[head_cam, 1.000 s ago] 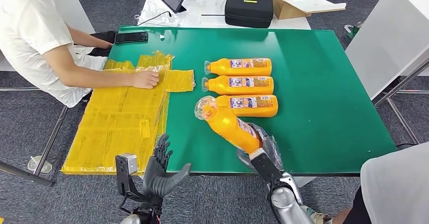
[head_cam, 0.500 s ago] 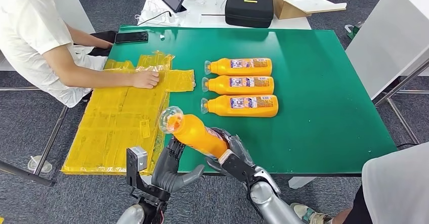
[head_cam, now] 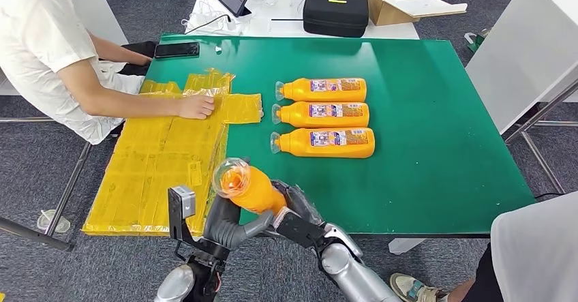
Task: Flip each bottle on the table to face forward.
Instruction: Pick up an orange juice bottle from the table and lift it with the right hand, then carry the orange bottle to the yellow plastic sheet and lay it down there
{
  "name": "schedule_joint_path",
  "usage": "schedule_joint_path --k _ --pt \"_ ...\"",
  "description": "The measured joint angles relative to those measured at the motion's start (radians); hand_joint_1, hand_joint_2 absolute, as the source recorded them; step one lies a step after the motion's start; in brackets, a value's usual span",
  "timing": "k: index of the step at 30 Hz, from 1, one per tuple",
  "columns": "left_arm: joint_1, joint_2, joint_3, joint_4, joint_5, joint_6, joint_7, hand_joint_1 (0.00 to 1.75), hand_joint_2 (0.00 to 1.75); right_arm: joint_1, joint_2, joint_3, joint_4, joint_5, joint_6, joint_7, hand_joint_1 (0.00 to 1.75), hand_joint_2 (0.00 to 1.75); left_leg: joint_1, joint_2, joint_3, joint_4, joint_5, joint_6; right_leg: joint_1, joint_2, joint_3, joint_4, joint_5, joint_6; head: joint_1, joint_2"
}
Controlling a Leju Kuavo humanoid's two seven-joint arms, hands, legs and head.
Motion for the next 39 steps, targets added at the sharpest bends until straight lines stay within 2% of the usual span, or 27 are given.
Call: schedule_joint_path --k 15,18,21,22,25,26,29,32,35,36,38,39 --pt "-0.001 -0.011 0.015 0.007 0.01 0.004 0.002 0.0 1.75 -0.009 0.003 0.008 0.009 0.0 0.002 0.0 1.75 1.75 0.0 0.0 0.0 0.0 0.0 0.0 0.0 0.0 0.0 0.0 0.0 0.0 0.0 0.0" --pt "-0.006 -0.019 0.019 0.01 0.035 0.034 0.001 0.0 1.75 -0.009 0.005 0.021 0.009 0.006 0.001 0.001 1.75 1.75 0.0 0.0 0.0 0.0 0.0 0.0 0.0 0.0 0.0 0.0 0.0 0.0 0.0 0.0" --pt "-0.016 -0.029 0.027 0.015 0.036 0.114 -0.007 0.0 1.75 -0.01 0.009 0.04 0.008 0.023 -0.025 0.016 1.72 1.75 0.0 0.0 0.0 0.0 0.0 0.0 0.0 0.0 0.0 0.0 0.0 0.0 0.0 0.0" --pt "-0.018 -0.032 0.028 0.016 0.033 0.146 -0.012 0.35 1.75 -0.01 0.009 0.047 0.006 0.032 -0.044 0.026 1.67 1.75 0.0 0.0 0.0 0.0 0.0 0.0 0.0 0.0 0.0 0.0 0.0 0.0 0.0 0.0" --pt "-0.022 -0.04 0.029 0.016 0.032 0.203 -0.018 1.66 1.75 -0.01 0.009 0.064 0.0 0.058 -0.104 0.059 1.44 1.75 0.0 0.0 0.0 0.0 0.0 0.0 0.0 0.0 -0.001 0.0 0.0 0.0 0.0 0.0" --pt "-0.023 -0.041 0.029 0.016 0.031 0.215 -0.021 1.75 1.75 -0.011 0.009 0.069 -0.001 0.069 -0.126 0.071 1.39 1.75 0.0 0.0 0.0 0.0 0.0 0.0 0.0 0.0 -0.001 0.0 0.0 0.0 0.0 0.0" --pt "-0.026 -0.043 0.027 0.014 0.017 0.267 -0.032 1.75 1.75 -0.02 0.01 0.086 -0.003 0.119 -0.203 0.107 1.32 1.75 0.0 0.0 -0.001 0.0 0.0 0.0 0.0 0.0 -0.001 0.0 0.0 0.0 0.0 0.0" --pt "-0.033 -0.045 0.027 0.014 0.005 0.312 -0.037 1.75 1.75 -0.031 0.01 0.1 -0.003 0.143 -0.24 0.128 0.98 1.75 0.0 0.0 -0.001 0.0 0.0 0.0 0.0 0.0 -0.001 0.0 0.0 0.0 0.0 0.0" --pt "-0.039 -0.047 0.026 0.013 0.001 0.338 -0.042 1.75 1.75 -0.038 0.01 0.109 -0.003 0.143 -0.249 0.134 0.87 1.75 0.0 0.0 -0.001 0.0 0.0 0.0 0.0 0.0 -0.001 0.0 0.0 0.0 0.0 0.0" --pt "-0.041 -0.047 0.026 0.013 0.003 0.342 -0.043 1.75 1.75 -0.04 0.01 0.112 -0.003 0.143 -0.252 0.135 0.69 1.75 0.0 0.0 -0.001 0.0 0.0 0.0 0.0 0.0 -0.001 0.0 0.0 0.0 0.0 0.0" --pt "-0.045 -0.047 0.026 0.012 0.009 0.346 -0.045 1.75 1.75 -0.044 0.01 0.118 -0.002 0.143 -0.258 0.137 0.17 1.75 0.0 0.0 -0.001 0.0 0.0 0.0 0.0 0.0 -0.001 0.0 0.0 0.0 0.0 0.0" --pt "-0.047 -0.047 0.026 0.011 0.014 0.349 -0.046 1.75 1.75 -0.045 0.01 0.12 -0.002 0.142 -0.261 0.138 0.05 1.75 0.0 0.0 -0.001 0.0 0.0 0.0 0.0 0.0 -0.001 0.0 0.0 0.0 0.0 0.0"
